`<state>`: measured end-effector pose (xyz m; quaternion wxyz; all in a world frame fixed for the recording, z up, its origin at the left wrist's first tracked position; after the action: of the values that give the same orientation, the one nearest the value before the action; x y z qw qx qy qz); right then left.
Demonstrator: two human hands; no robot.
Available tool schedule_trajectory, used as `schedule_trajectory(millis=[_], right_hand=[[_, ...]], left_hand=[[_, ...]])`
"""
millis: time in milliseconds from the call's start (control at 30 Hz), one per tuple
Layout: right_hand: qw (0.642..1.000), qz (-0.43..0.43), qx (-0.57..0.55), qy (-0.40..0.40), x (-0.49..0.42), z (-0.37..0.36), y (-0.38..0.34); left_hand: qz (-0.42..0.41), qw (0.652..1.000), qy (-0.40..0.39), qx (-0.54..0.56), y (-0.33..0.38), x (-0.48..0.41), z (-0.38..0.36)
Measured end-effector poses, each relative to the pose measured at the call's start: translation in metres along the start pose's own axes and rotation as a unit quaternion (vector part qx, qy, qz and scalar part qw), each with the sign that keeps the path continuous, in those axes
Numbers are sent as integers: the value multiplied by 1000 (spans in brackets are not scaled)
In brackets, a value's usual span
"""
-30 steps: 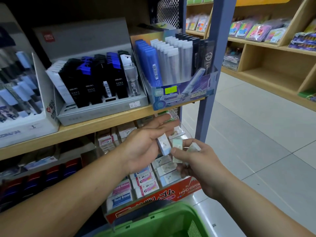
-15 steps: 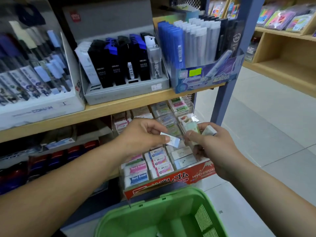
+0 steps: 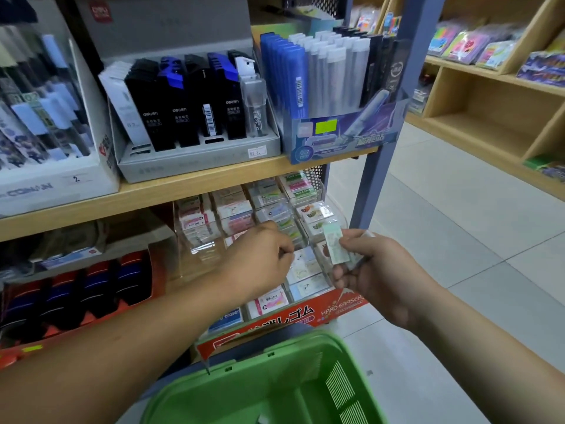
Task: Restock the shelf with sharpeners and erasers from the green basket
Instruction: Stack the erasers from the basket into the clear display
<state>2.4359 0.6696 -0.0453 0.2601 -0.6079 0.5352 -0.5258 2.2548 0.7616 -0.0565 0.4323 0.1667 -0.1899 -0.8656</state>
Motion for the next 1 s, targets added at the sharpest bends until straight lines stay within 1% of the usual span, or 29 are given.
schedule_trajectory(millis=[200, 300, 367, 433, 500, 567, 600, 700, 767, 833, 900, 933, 1000], right_hand=[[1000, -3, 4, 8, -4, -1, 2], [1000, -11, 5, 2, -4, -2, 3], [1000, -15, 2, -11, -3, -2, 5], [1000, -16, 2, -25, -2, -2, 5], [999, -13, 13, -37, -2, -1, 4], [998, -9, 35, -48, -1, -2, 5], [997, -10, 46, -53, -1, -3, 7], [997, -19, 58, -57, 0, -7, 7], [997, -27, 28, -62, 3, -8, 3], [998, -30, -8, -58, 7, -3, -5], [998, -36, -21, -56, 12, 1, -8], [997, -44, -23, -59, 13, 2, -7], [997, -51, -12, -64, 16, 1, -5]], left_hand=[[1, 1000, -14, -18, 0, 4, 2], [-4, 1000, 6, 29, -2, 2, 2], [-3, 999, -3, 33, -4, 2, 0], [-1, 999, 4, 52, -3, 3, 2], [25, 990, 12, 141, 4, 7, 7], [56, 962, -14, 268, 14, 11, 12], [64, 948, -24, 311, 20, 13, 14], [74, 931, -27, 358, 26, 14, 19], [84, 931, -36, 355, 21, 13, 24], [70, 950, -74, 294, 18, 12, 27], [59, 957, -116, 259, 18, 11, 23], [61, 956, -124, 258, 19, 11, 19], [65, 963, -109, 238, 22, 10, 8]])
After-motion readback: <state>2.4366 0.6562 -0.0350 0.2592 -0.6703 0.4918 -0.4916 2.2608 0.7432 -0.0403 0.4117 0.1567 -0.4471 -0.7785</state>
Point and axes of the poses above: each hand's wrist, its own x-axis away from the middle knuckle, its own z-axis out of the back of the hand, y = z × x, the point moved 2 cm from there along -x, towards the middle knuckle, and after that the axes turned 2 degrees about x, right-handed, at the moved point
